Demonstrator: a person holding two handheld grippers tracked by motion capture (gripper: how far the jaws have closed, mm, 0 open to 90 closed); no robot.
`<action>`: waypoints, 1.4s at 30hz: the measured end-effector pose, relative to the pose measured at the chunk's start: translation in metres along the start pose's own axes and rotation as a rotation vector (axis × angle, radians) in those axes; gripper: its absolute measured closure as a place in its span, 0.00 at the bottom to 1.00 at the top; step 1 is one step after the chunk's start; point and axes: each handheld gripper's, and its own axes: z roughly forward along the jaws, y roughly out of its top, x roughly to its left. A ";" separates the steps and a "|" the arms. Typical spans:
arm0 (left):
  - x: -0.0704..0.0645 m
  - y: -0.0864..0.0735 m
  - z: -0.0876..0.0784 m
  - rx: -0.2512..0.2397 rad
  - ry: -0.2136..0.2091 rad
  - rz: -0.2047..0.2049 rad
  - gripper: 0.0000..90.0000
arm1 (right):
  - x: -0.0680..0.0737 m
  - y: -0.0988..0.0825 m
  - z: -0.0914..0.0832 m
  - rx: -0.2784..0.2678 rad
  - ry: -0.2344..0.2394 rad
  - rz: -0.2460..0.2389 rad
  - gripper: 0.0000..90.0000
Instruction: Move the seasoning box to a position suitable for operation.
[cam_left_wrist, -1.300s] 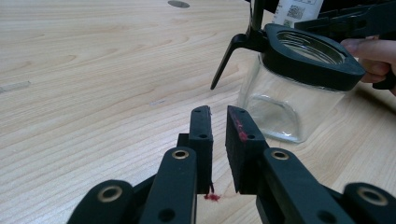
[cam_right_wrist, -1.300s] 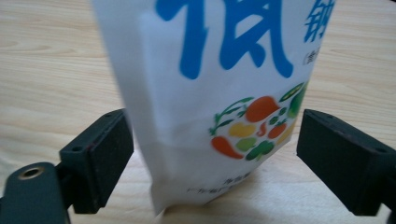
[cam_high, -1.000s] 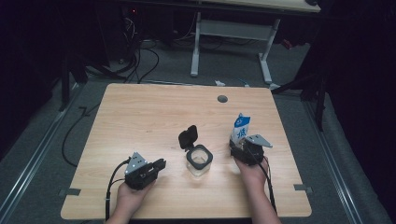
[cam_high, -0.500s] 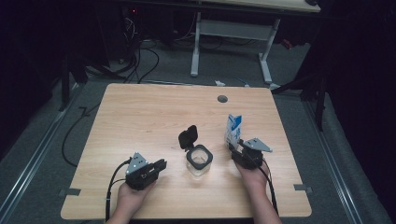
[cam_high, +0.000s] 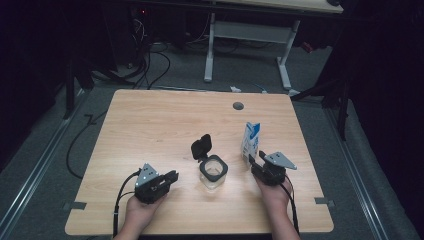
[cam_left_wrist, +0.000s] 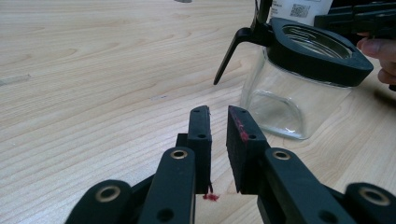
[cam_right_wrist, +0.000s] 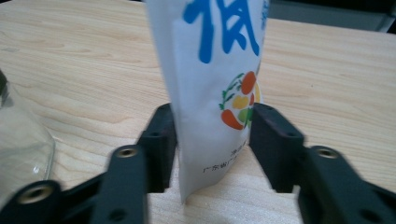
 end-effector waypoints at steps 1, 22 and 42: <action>0.000 0.000 0.000 0.001 0.001 0.000 0.89 | 0.000 -0.001 -0.001 -0.007 0.000 -0.002 0.69; 0.000 -0.001 0.000 0.000 0.003 0.003 0.88 | -0.008 -0.005 -0.017 -0.008 0.000 -0.088 0.97; 0.002 -0.003 -0.004 0.000 0.029 0.012 0.85 | -0.005 0.008 -0.016 -0.026 -0.020 -0.046 0.60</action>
